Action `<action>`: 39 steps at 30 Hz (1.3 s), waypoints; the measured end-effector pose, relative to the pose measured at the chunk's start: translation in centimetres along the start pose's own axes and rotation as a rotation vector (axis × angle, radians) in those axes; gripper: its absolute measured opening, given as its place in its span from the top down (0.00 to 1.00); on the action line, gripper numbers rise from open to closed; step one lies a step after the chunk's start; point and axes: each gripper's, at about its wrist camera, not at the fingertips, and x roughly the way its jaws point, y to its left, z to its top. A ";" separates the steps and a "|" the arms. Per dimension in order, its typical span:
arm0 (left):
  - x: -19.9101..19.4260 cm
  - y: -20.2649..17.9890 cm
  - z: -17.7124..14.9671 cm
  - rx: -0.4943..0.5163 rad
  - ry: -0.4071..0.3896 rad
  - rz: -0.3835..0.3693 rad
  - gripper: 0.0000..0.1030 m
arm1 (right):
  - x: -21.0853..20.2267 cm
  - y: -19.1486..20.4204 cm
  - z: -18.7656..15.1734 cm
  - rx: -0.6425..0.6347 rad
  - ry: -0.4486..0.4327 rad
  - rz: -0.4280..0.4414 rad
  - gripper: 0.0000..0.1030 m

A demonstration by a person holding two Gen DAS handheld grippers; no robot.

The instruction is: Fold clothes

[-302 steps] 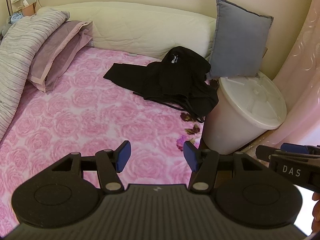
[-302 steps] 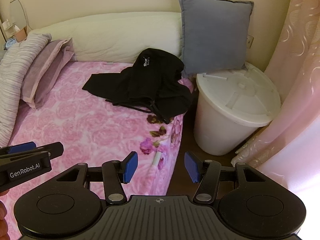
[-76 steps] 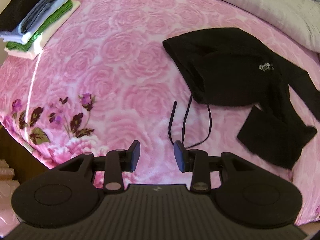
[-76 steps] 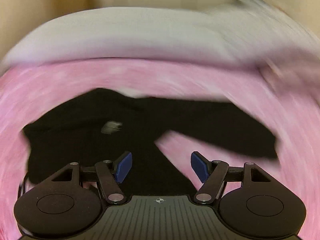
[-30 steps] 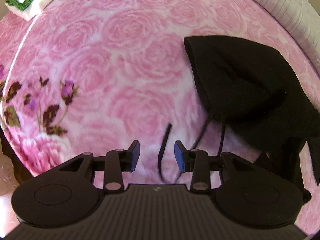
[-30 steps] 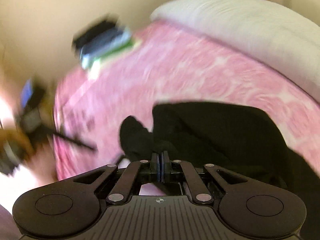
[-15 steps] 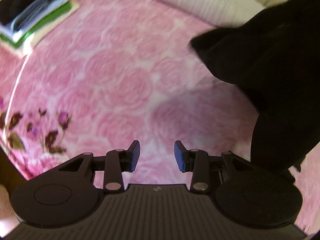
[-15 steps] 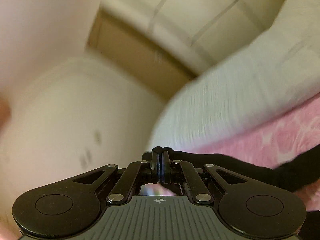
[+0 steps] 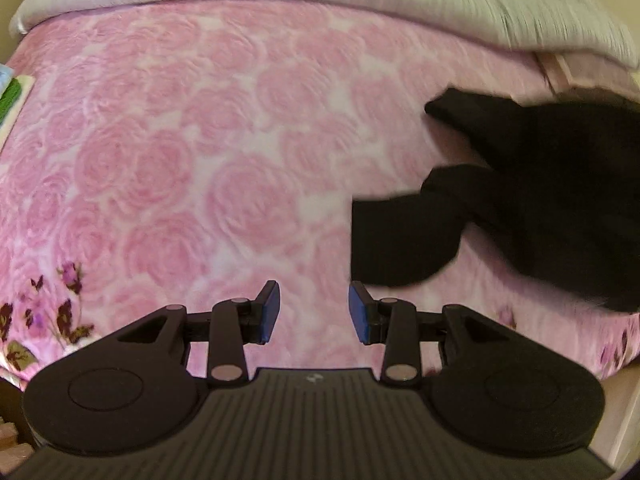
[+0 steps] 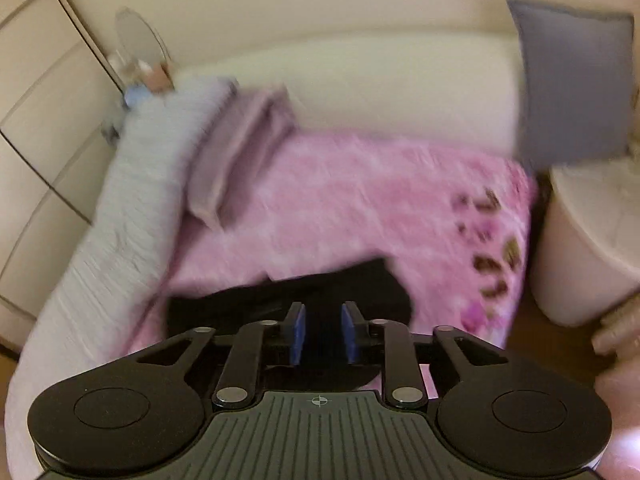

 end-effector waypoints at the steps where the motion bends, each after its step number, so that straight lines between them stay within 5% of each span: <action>1: 0.2 -0.7 -0.5 0.007 0.013 -0.006 0.68 | 0.4 -0.7 -0.2 -0.003 0.027 0.017 0.68; 12: 0.7 -8.1 -5.0 -0.028 -0.025 0.027 0.66 | 9.9 -10.5 -7.1 -0.202 0.361 0.070 0.59; 17: 3.0 -10.3 -7.3 -0.048 -0.013 0.051 0.63 | 15.5 -15.7 -8.1 -0.158 0.459 0.026 0.59; 26: 10.9 -12.9 -6.7 0.079 -0.085 0.132 0.55 | 22.3 -21.9 -8.2 -0.004 0.446 -0.014 0.57; 33: 17.8 -13.9 -3.1 0.274 -0.196 0.191 0.48 | 26.8 -21.6 -7.8 0.030 0.343 0.016 0.46; 35: 19.4 -13.7 -2.7 0.305 -0.190 0.187 0.63 | 28.1 -21.4 -8.3 0.025 0.328 0.004 0.45; 36: 20.0 -13.5 -2.6 0.320 -0.184 0.174 0.87 | 28.7 -21.2 -8.6 0.021 0.323 -0.007 0.45; 37: 20.5 -13.3 -2.5 0.334 -0.179 0.161 0.97 | 29.4 -21.1 -8.9 0.018 0.319 -0.017 0.45; 38: 20.6 -13.0 -2.5 0.341 -0.182 0.149 0.97 | 30.1 -21.0 -9.2 0.014 0.315 -0.028 0.46; 39: 20.2 -12.6 -2.6 0.346 -0.197 0.140 0.98 | 30.5 -20.8 -9.5 0.004 0.306 -0.042 0.64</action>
